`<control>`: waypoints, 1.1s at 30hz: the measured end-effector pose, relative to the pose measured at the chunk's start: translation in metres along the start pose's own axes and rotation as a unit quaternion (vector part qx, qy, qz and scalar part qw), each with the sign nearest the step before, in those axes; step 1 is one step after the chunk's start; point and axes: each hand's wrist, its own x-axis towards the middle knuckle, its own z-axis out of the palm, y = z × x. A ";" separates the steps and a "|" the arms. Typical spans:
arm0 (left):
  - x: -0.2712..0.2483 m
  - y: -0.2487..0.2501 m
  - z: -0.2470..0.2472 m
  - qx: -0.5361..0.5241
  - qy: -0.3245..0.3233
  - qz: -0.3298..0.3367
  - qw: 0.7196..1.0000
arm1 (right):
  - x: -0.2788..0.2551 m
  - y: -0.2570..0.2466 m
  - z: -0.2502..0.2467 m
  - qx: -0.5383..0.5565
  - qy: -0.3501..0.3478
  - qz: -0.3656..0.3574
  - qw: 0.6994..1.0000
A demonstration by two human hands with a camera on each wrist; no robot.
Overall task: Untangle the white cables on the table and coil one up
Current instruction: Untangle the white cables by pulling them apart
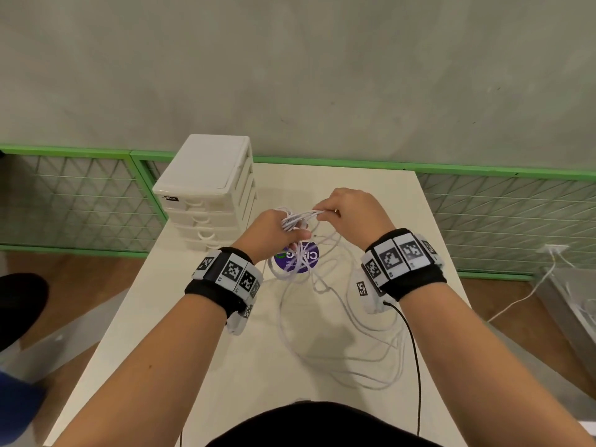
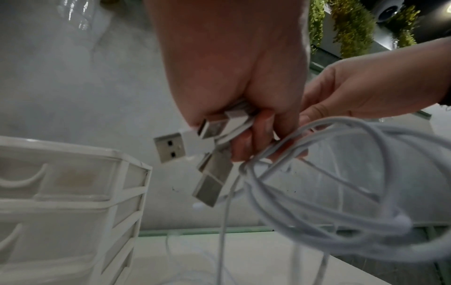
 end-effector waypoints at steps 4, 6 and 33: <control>0.000 0.007 -0.007 0.052 -0.073 0.025 0.996 | -0.003 0.010 -0.003 0.068 0.052 0.034 0.996; 0.001 0.007 -0.013 0.107 -0.087 0.030 0.990 | -0.005 0.018 -0.006 0.090 0.102 0.046 0.990; 0.009 0.000 -0.009 -0.160 0.070 -0.074 0.982 | -0.024 0.012 0.013 0.264 -0.027 0.102 0.959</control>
